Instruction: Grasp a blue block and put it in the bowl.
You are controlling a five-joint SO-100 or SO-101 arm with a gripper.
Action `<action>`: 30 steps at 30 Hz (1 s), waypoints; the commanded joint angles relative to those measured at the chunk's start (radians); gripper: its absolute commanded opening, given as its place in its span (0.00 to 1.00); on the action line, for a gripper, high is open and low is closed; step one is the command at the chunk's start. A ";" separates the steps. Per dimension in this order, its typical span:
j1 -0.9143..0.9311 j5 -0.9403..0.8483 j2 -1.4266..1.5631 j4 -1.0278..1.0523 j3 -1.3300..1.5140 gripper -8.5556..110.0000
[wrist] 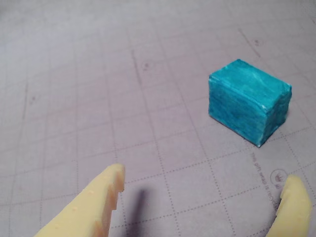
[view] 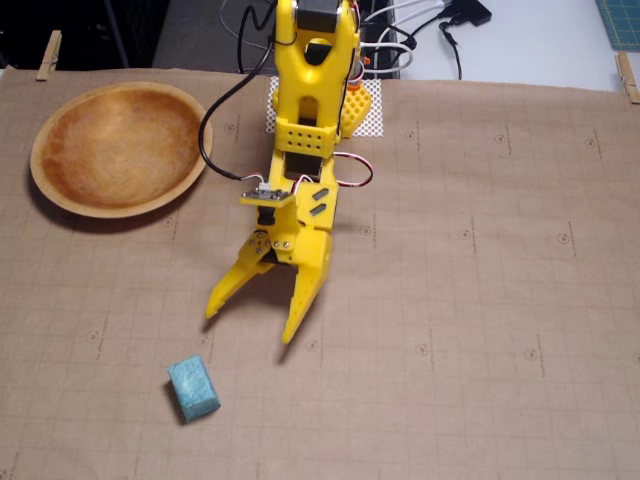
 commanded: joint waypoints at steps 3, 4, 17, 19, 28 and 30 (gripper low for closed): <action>0.011 0.008 -0.035 -0.025 -0.086 0.41; 0.011 0.008 -0.044 -0.020 -0.109 0.41; 0.012 0.000 -0.169 0.169 -0.414 0.41; 0.012 0.000 -0.187 0.202 -0.456 0.41; 0.077 0.006 -0.216 0.314 -0.522 0.51; 0.098 0.006 -0.216 0.321 -0.523 0.51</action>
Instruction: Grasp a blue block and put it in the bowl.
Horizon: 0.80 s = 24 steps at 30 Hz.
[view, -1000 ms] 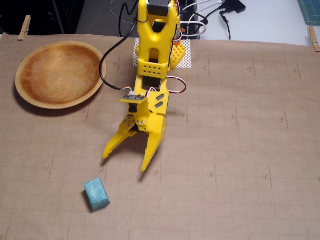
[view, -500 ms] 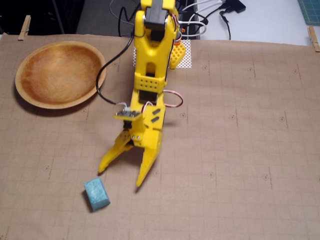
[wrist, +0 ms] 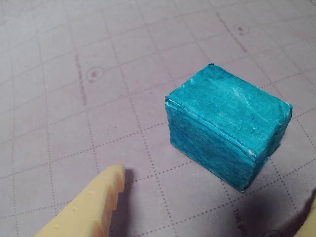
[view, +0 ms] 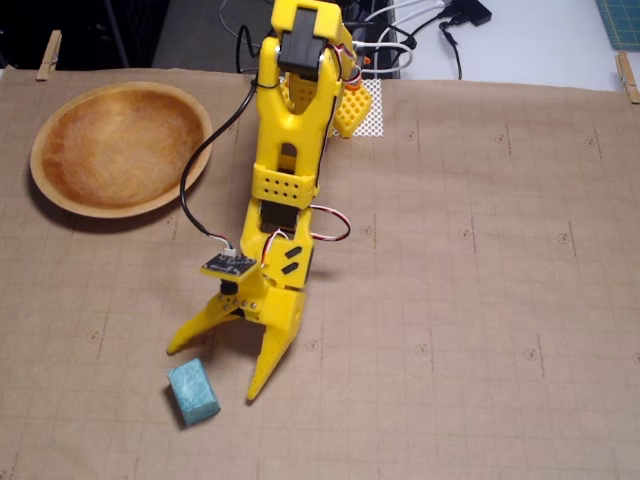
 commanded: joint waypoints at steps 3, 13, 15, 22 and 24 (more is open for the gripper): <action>0.051 -0.002 0.026 0.003 -0.048 0.51; 0.049 -0.005 -0.060 0.005 -0.187 0.52; 0.035 -0.006 -0.080 0.005 -0.213 0.52; 0.017 -0.015 -0.103 0.005 -0.267 0.51; 0.005 -0.015 -0.104 0.005 -0.279 0.51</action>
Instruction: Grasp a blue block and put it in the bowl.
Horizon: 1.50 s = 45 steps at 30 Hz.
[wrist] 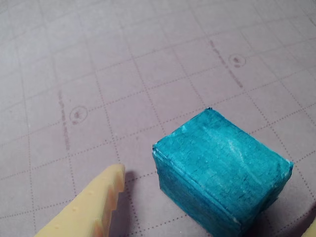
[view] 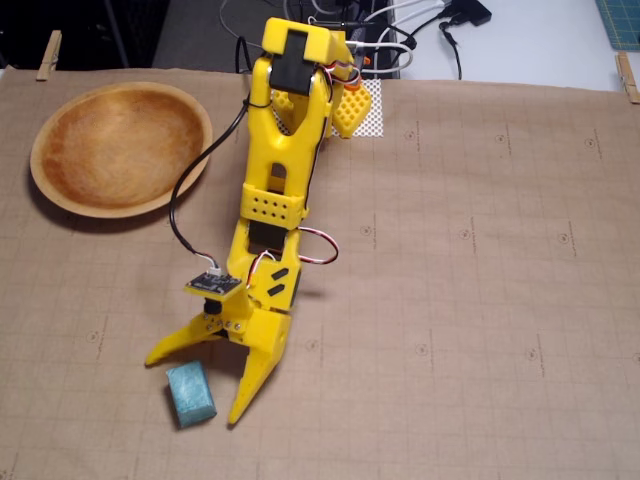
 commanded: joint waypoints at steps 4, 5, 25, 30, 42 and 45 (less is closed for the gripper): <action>-0.023 -0.005 0.031 0.002 -0.075 0.51; -0.023 -0.005 0.031 0.002 -0.077 0.51; 0.000 0.002 -0.094 0.002 -0.178 0.52; 0.012 -0.006 -0.095 0.000 -0.175 0.52; 0.044 -0.029 -0.077 -0.011 -0.118 0.51; 0.046 -0.077 -0.075 -0.012 -0.118 0.49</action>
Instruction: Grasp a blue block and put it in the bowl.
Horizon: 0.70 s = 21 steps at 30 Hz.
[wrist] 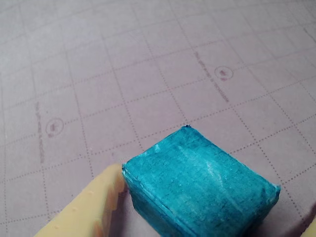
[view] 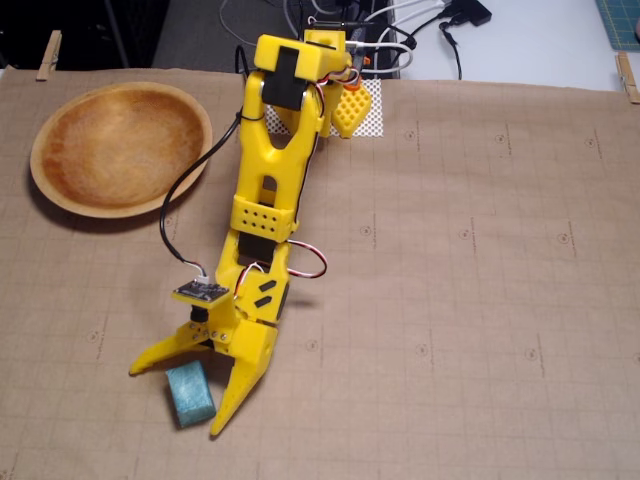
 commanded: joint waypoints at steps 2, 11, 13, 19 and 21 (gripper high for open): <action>0.015 -0.041 0.038 -0.005 0.000 0.44; 0.012 -0.057 0.084 0.008 0.025 0.19; 0.011 -0.057 0.092 -0.002 0.040 0.15; 0.009 -0.057 0.094 -0.005 0.038 0.11; 0.009 -0.057 0.094 -0.005 0.038 0.10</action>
